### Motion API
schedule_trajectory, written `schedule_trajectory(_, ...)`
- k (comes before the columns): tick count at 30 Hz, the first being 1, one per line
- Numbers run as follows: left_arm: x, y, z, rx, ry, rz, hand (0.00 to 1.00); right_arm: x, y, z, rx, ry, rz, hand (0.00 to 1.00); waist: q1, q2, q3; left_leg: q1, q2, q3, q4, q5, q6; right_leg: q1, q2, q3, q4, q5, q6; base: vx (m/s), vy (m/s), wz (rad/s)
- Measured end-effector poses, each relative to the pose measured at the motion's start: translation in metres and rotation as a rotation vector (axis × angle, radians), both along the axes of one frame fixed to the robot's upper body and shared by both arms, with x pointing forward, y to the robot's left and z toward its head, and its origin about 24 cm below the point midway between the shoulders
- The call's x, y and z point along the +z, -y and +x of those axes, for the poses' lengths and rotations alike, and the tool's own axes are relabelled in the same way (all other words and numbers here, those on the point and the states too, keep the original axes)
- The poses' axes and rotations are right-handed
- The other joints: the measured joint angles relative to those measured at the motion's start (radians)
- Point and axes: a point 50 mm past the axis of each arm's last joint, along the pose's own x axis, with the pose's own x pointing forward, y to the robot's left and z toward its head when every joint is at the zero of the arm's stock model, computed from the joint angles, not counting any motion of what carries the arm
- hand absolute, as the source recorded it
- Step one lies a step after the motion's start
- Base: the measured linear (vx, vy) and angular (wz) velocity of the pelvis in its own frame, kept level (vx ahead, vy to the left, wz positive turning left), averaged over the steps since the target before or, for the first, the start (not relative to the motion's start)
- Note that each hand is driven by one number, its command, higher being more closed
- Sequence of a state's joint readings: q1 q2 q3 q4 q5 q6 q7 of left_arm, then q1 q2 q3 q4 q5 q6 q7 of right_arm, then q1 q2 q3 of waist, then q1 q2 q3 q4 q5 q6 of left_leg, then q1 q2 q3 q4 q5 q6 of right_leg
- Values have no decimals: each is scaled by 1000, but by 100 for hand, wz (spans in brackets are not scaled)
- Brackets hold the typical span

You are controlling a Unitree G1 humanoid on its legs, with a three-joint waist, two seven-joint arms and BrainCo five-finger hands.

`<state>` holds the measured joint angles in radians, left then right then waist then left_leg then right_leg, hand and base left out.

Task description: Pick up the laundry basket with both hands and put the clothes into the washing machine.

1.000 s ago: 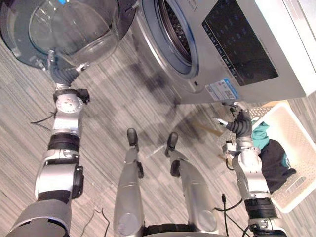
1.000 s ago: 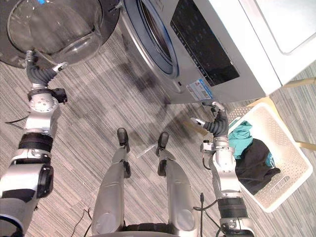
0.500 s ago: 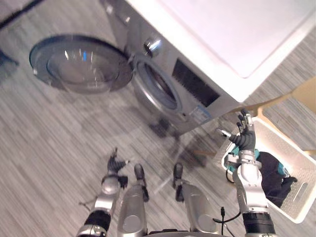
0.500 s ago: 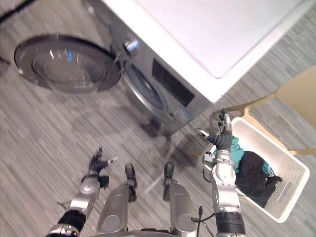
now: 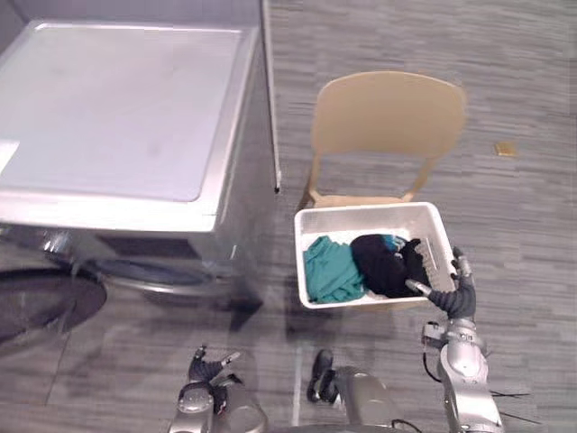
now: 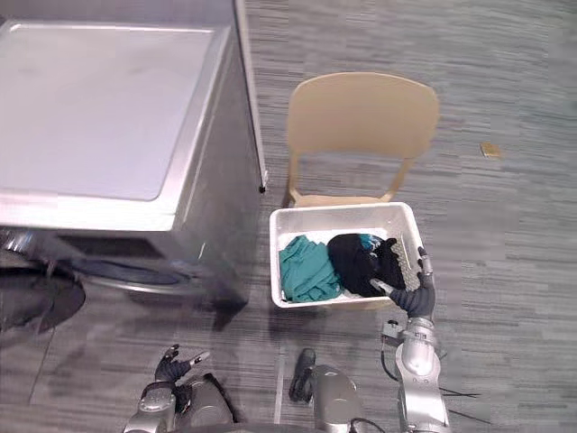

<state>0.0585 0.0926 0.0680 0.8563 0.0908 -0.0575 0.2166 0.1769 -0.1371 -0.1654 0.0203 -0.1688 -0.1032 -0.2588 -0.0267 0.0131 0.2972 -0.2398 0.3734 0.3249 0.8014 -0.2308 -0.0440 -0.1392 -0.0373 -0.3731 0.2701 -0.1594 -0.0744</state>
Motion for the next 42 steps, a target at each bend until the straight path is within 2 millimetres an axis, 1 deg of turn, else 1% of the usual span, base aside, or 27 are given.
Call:
schedule_trajectory(1, 1, 3, 2, -22, 9, 0, 0, -1, 3, 0, 16, -29, -60, 0, 9, 1, -1, -7, -76, -64, -113, -11, -17, 7, 3, 33, -30, 19, 6, 197, 38, -74)
schedule_trajectory(2, 0, 6, 2, -36, 9, -4, 0, -3, 4, 1, 33, -51, -98, 0, 11, 6, -3, 7, -124, -109, -246, -6, -25, 15, 5, 48, -47, 34, 14, 199, 60, -68)
schedule_trajectory(3, 0, 8, 2, -40, 8, -7, 0, -5, 5, 1, 38, -66, -119, 0, 13, 8, -4, 14, -143, -126, -315, 3, -38, 17, 7, 53, -52, 38, 17, 155, 97, -54)
schedule_trajectory(4, -1, 11, 2, -45, 5, -17, 0, -6, 9, 4, 48, -91, -160, 0, 14, 23, -11, 27, -163, -150, -443, 58, -68, 19, 20, 71, -56, 43, 25, 144, 141, -47)
schedule_trajectory(5, -1, 11, 3, -59, 2, -18, 0, -7, 11, 8, 53, -111, -196, 0, 16, 22, -13, 29, -173, -157, -474, 95, -50, 19, 19, 85, -60, 50, 42, 144, 144, -33)
schedule_trajectory(7, 0, 14, 4, -89, 4, -22, 0, -3, 15, 9, 64, -115, -248, 0, 15, 21, -14, 43, -204, -158, -506, 103, -41, 19, -3, 90, -70, 55, 58, 108, 140, 8)
schedule_trajectory(8, 0, 16, 6, -101, 6, -22, 0, 1, 18, 14, 88, -117, -299, 0, 16, 22, -14, 40, -231, -158, -526, 114, -25, 18, -27, 90, -86, 57, 78, 88, 186, 21)
schedule_trajectory(10, -1, 12, 4, -101, -7, -13, 0, 5, 14, 26, 144, -119, -354, 0, 22, 22, -14, 36, -254, -157, -556, 127, -8, 10, -43, 90, -105, 68, 95, 52, 148, 16)
schedule_trajectory(11, -1, 11, 4, -103, -8, -7, 0, 4, 12, 31, 169, -126, -368, 0, 25, 22, -14, 35, -261, -157, -566, 135, -5, 10, -48, 88, -112, 73, 101, 22, 93, 14)
schedule_trajectory(12, 0, 9, 4, -103, -6, -3, 0, 1, 9, 38, 213, -153, -400, 0, 40, 22, -14, 37, -273, -158, -587, 146, -3, 7, -56, 88, -120, 78, 107, 15, 79, 10)
schedule_trajectory(13, 0, 9, 4, -103, -6, -1, 0, 0, 7, 41, 230, -162, -413, 0, 43, 23, -13, 35, -277, -158, -595, 152, -1, 4, -59, 88, -121, 80, 110, -5, 72, 15)
schedule_trajectory(15, 0, 4, 3, -101, -11, 11, 0, 2, -5, 60, 309, -167, -458, 0, 51, 22, -3, 22, -293, -171, -627, 178, 3, -16, -71, 74, -121, 89, 115, -21, 46, 20)
schedule_trajectory(16, 0, 2, 3, -99, -9, 14, 0, 3, -8, 63, 326, -166, -469, 0, 53, 22, 2, 17, -295, -175, -631, 182, 4, -21, -71, 73, -121, 93, 114, -45, 29, 16)
schedule_trajectory(17, 1, 0, 4, -95, -1, 21, 0, 6, -13, 72, 357, -163, -498, 0, 68, 21, 23, 7, -299, -185, -631, 186, 4, -27, -72, 70, -123, 96, 112, -72, 35, 15)
schedule_trajectory(19, 3, -1, 7, -89, 12, 23, 0, 8, -17, 84, 385, -173, -529, 0, 78, 22, 58, 1, -304, -194, -640, 204, 0, -29, -78, 60, -124, 103, 113, -94, 27, 21)
schedule_trajectory(21, 5, -1, 13, -80, 29, 21, 0, 10, -20, 98, 424, -201, -601, 0, 98, 33, 97, -17, -316, -219, -666, 232, 6, -46, -84, 36, -126, 110, 113, -100, 26, 32)
schedule_trajectory(23, 6, -2, 15, -72, 34, 26, 0, 10, -25, 108, 459, -229, -639, 0, 103, 35, 119, -45, -321, -244, -672, 246, 12, -64, -88, 13, -118, 112, 113, -98, 28, 37)
schedule_trajectory(24, 6, -1, 15, -66, 36, 27, 0, 10, -26, 112, 469, -241, -660, 0, 117, 37, 123, -58, -322, -246, -681, 255, 24, -80, -89, 10, -112, 112, 113, -88, 28, 29)
schedule_trajectory(25, 6, -1, 16, -63, 39, 24, 0, 10, -26, 115, 470, -250, -667, 0, 127, 37, 126, -65, -323, -248, -683, 258, 23, -88, -90, 8, -110, 113, 111, -69, 27, 15)
schedule_trajectory(26, 7, -2, 17, -57, 45, 24, 0, 9, -26, 120, 472, -276, -700, 0, 147, 38, 127, -86, -326, -257, -683, 263, 21, -111, -95, 2, -97, 113, 110, -52, 21, 12)
schedule_trajectory(27, 7, -2, 19, -53, 48, 22, 0, 9, -24, 123, 469, -287, -708, 0, 151, 40, 128, -93, -328, -263, -683, 266, 22, -117, -97, -3, -93, 113, 110, -55, 24, 27)
schedule_trajectory(29, 9, 0, 27, -44, 67, 14, 0, 13, -15, 134, 419, -338, -762, 0, 153, 54, 144, -120, -340, -294, -683, 281, 31, -137, -107, -21, -72, 108, 109, -45, 28, 35)
schedule_trajectory(32, 13, 3, 36, -22, 96, 10, 0, 23, -5, 145, 334, -354, -818, 0, 157, 66, 153, -160, -352, -299, -682, 294, 40, -186, -122, -22, -42, 106, 110, -67, 33, 11)
schedule_trajectory(35, 15, 6, 43, 8, 119, -6, 0, 28, -1, 149, 278, -353, -867, 0, 159, 75, 160, -186, -360, -300, -683, 301, 47, -219, -132, -20, -24, 105, 110, -34, 25, 2)
schedule_trajectory(37, 16, 9, 47, 12, 124, -16, 0, 30, 0, 150, 259, -341, -872, 0, 162, 75, 162, -192, -361, -299, -687, 303, 45, -231, -138, -17, -18, 103, 109, -11, 15, 0)
schedule_trajectory(38, 16, 11, 49, 12, 124, -24, 0, 32, 0, 151, 244, -329, -872, 100, 162, 75, 162, -198, -362, -299, -692, 307, 43, -241, -139, -16, -15, 103, 109, 0, 0, 0)
schedule_trajectory(42, 18, 16, 53, 34, 144, -50, 0, 46, 3, 157, 176, -271, -854, 100, 160, 74, 164, -203, -361, -298, -718, 326, 45, -261, -138, -11, -14, 103, 109, 7, -16, -1)
